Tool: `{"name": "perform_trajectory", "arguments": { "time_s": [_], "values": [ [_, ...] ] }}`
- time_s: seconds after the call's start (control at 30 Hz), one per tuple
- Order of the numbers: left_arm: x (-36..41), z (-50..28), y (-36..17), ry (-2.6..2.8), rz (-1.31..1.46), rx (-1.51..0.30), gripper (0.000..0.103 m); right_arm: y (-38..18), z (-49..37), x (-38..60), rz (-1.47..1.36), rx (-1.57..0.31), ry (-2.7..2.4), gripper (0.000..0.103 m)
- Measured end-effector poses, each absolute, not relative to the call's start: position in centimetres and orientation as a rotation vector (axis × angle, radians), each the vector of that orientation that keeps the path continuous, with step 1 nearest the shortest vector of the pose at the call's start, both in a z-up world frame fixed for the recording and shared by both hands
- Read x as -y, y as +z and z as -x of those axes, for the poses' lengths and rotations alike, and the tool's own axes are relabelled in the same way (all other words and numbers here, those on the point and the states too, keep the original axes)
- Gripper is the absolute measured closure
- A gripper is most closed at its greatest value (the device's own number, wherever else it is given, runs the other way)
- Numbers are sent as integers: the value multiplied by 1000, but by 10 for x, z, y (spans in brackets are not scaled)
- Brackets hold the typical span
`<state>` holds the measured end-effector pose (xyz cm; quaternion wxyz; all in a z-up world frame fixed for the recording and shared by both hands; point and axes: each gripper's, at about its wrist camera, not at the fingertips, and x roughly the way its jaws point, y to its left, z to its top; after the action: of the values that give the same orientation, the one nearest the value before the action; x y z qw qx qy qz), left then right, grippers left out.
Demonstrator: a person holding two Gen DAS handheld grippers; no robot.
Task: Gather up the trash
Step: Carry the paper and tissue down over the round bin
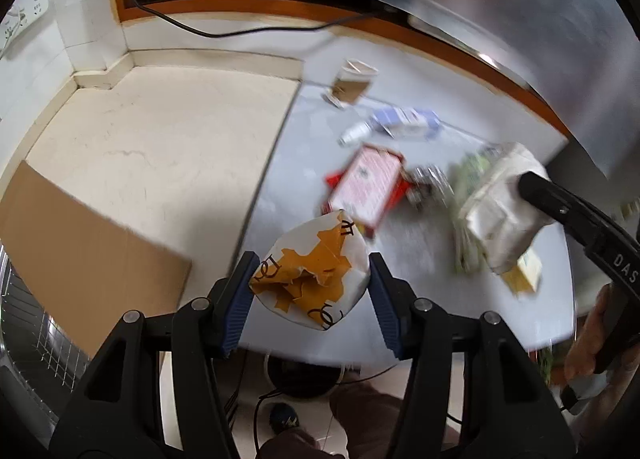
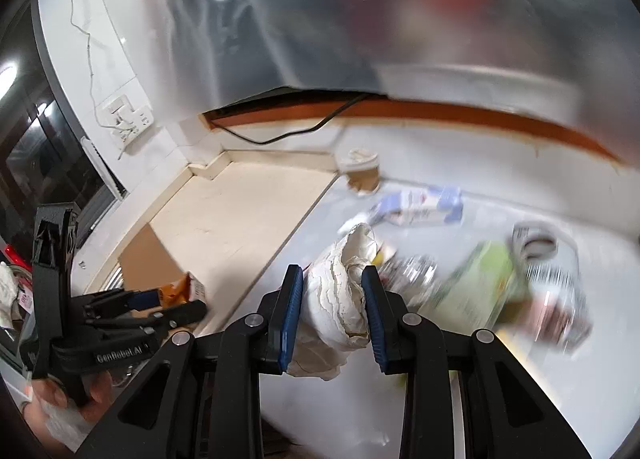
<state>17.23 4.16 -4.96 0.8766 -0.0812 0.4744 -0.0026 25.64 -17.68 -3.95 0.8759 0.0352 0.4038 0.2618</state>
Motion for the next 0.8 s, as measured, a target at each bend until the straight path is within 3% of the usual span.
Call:
{"name": "perform_trajectory", "arguments": {
  "time_s": [0.47,0.8],
  "values": [
    [-34,-62,-144,-140,70,-1140,52,-128,-63,127,-44,-985,445,73],
    [-19,-41,-252,-119,91,-1231,51,-239,-25,131,-32,-1109,363,73]
  ]
}}
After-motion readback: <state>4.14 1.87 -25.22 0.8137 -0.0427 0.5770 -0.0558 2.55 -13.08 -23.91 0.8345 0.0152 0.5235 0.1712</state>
